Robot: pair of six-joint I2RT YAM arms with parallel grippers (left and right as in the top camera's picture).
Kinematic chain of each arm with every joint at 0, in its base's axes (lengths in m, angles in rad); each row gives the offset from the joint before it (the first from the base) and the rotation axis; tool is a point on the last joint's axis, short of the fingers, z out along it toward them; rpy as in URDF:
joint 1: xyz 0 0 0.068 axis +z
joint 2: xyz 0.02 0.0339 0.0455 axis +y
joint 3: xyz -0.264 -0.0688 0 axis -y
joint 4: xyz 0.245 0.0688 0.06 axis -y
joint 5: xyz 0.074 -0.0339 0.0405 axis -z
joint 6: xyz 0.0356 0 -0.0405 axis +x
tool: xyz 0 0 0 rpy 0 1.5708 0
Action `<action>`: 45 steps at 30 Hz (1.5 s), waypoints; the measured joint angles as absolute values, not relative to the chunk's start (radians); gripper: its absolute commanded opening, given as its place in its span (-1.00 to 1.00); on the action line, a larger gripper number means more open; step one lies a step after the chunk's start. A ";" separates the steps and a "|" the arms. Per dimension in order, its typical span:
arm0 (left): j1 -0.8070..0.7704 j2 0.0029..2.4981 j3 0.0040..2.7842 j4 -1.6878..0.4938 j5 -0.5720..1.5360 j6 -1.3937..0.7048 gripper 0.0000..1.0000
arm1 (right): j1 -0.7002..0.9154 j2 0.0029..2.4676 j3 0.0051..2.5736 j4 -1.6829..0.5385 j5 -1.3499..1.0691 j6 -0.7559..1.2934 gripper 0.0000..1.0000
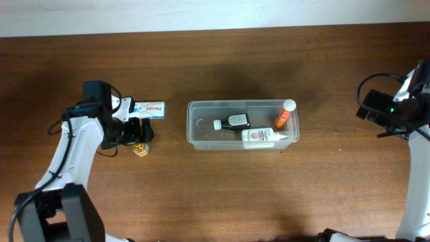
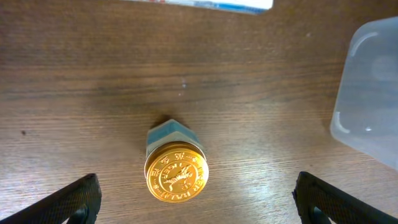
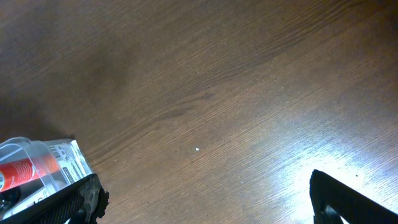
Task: Pack container
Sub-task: 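Move the left gripper to the gold-capped jar and grasp it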
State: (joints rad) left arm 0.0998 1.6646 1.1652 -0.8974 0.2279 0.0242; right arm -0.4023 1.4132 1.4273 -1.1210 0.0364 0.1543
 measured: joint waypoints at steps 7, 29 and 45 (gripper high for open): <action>0.100 1.721 1.165 -0.920 0.228 0.020 0.99 | -0.403 1.413 1.427 -1.121 0.036 0.154 0.97; 0.027 1.812 1.165 -0.908 0.098 -0.073 0.99 | -0.403 1.413 1.427 -1.121 0.036 0.154 0.97; -0.019 1.857 1.165 -0.865 -0.012 -0.114 0.99 | -0.403 1.413 1.427 -1.121 0.036 0.154 0.97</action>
